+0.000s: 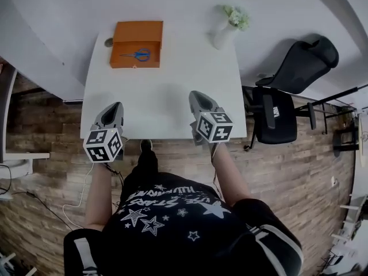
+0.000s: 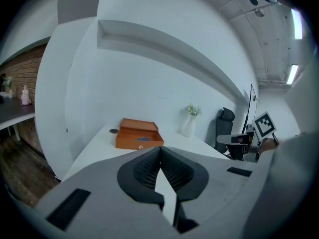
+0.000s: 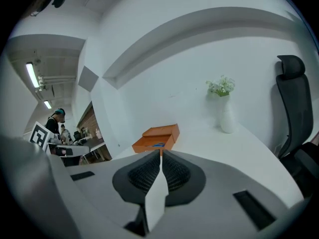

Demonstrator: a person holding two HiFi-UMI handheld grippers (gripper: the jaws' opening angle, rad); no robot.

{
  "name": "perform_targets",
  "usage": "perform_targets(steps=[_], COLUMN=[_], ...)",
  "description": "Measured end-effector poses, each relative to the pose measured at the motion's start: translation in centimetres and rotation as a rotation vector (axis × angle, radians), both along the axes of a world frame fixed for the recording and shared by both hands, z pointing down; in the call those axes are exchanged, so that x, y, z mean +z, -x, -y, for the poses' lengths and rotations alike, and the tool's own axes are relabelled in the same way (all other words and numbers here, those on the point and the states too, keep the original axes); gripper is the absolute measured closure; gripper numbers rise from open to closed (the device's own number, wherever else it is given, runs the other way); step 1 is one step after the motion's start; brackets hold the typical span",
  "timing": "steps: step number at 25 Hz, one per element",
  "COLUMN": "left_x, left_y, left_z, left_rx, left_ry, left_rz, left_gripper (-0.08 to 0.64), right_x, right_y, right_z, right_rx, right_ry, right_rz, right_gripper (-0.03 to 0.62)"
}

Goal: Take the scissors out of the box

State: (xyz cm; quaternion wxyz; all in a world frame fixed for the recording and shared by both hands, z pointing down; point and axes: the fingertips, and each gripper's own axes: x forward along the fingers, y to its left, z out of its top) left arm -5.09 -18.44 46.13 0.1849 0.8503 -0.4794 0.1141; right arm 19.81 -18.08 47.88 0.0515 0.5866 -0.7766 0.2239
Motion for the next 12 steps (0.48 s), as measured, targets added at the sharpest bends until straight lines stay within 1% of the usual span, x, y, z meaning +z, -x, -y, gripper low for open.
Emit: perform_targets(steps=[6, 12], left_x=[-0.8, -1.8], left_y=[2.3, 4.4], left_z=[7.3, 13.5], left_rx=[0.002, -0.006], left_ry=[-0.012, -0.030], left_rz=[0.005, -0.001], left_gripper=[0.543, 0.543], right_x=[-1.1, -1.9], right_y=[3.4, 6.3], right_z=[8.6, 15.6], right_rx=[-0.046, -0.112], right_ry=[-0.021, -0.021], right_rz=[-0.020, -0.074], right_gripper=[0.545, 0.546])
